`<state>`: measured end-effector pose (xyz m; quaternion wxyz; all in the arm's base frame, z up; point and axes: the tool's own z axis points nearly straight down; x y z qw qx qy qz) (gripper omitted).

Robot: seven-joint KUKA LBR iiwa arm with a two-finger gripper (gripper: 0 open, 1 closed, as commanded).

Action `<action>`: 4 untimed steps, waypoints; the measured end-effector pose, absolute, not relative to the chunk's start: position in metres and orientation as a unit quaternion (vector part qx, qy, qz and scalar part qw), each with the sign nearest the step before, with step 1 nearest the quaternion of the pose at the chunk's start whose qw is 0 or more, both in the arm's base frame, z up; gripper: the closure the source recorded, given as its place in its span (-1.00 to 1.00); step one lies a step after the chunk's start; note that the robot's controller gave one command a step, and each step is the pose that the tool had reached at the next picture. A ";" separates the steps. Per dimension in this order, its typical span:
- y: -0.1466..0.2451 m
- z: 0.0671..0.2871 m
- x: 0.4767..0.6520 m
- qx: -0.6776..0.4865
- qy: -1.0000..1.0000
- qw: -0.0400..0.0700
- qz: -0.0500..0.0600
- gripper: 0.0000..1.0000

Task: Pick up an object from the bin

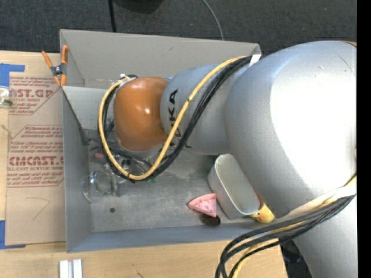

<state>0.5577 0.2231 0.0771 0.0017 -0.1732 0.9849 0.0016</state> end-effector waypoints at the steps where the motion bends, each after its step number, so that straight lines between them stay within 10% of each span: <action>1: 0.227 0.118 0.554 -0.175 0.985 -0.002 0.001 1.00; 2: 0.232 0.162 0.564 -0.185 0.983 0.003 0.002 -1.00; 4: 0.217 0.125 0.548 -0.174 0.985 0.007 0.004 -1.00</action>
Offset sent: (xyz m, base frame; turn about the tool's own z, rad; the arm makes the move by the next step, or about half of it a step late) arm 0.0059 0.0084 0.0848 -0.0240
